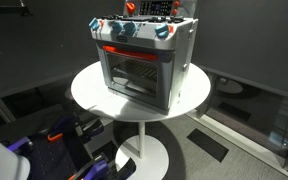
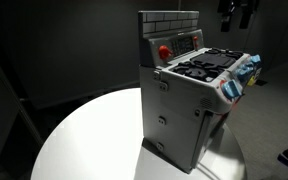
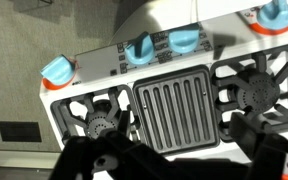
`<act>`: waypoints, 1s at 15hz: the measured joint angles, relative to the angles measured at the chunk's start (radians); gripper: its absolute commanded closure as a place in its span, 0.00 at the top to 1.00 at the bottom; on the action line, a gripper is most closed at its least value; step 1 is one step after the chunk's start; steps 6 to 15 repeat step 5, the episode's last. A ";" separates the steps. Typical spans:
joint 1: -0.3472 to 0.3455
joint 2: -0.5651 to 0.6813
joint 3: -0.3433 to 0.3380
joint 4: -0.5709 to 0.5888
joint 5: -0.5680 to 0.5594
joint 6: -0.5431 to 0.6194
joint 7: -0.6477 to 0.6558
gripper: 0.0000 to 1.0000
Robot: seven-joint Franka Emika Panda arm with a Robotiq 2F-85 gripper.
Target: Press the top button on the right side of the stove.
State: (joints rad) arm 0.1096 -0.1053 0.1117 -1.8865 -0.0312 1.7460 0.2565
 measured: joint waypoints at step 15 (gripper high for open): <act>0.002 -0.055 0.012 -0.066 0.000 0.001 -0.004 1.00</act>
